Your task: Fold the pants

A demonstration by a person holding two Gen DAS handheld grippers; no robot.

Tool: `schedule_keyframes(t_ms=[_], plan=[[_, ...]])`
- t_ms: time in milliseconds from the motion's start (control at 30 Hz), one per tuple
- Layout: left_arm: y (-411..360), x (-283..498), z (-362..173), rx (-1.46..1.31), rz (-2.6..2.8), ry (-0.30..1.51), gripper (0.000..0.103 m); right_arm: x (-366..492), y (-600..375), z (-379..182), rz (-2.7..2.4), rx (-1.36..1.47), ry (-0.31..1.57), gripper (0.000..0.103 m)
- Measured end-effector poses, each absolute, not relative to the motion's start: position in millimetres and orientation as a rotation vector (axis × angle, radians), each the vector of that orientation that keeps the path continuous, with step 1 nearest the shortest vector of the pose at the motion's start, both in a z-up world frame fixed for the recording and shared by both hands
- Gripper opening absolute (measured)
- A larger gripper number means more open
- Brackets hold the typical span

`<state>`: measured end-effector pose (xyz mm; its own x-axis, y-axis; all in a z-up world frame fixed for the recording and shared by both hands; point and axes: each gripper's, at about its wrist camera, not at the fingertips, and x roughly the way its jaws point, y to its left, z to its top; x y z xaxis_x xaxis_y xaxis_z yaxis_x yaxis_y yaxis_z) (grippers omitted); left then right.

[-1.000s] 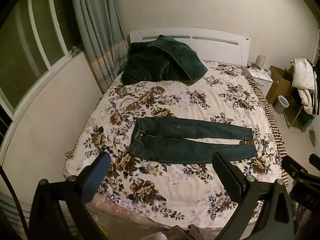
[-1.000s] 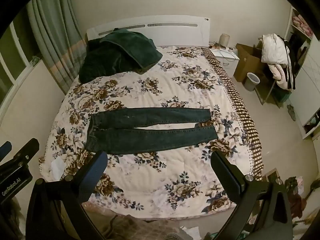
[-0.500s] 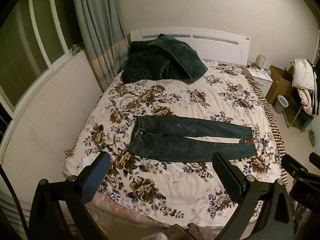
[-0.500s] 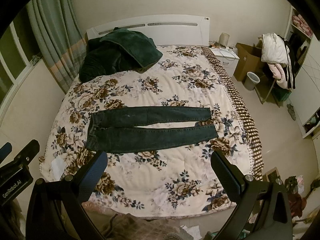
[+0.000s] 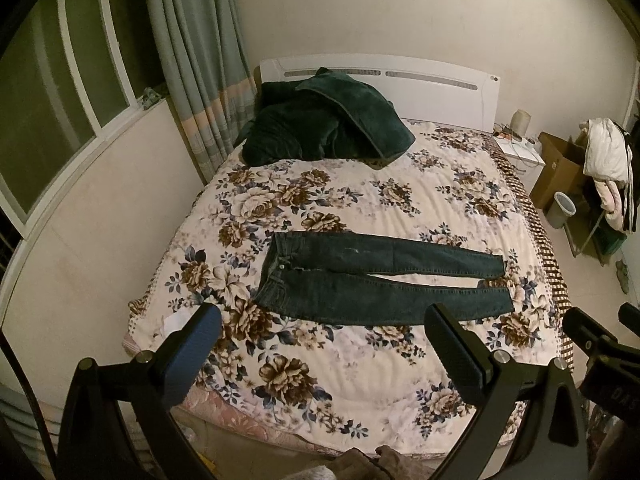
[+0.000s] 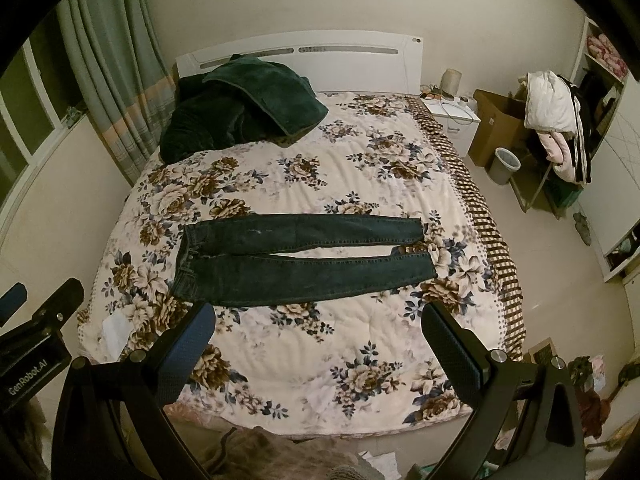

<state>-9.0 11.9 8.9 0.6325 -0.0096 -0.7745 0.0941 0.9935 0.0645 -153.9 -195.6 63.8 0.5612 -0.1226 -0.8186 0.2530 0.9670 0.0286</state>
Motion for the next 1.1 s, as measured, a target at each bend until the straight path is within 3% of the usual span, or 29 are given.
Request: schedule_keyframes(t_ms=[1100], plan=[[14.4, 1.9, 1.5, 0.103, -0.038, 0.893, 0.103, -148.6, -178.6, 59.9, -0.213, 0.171, 0.971, 0.103]])
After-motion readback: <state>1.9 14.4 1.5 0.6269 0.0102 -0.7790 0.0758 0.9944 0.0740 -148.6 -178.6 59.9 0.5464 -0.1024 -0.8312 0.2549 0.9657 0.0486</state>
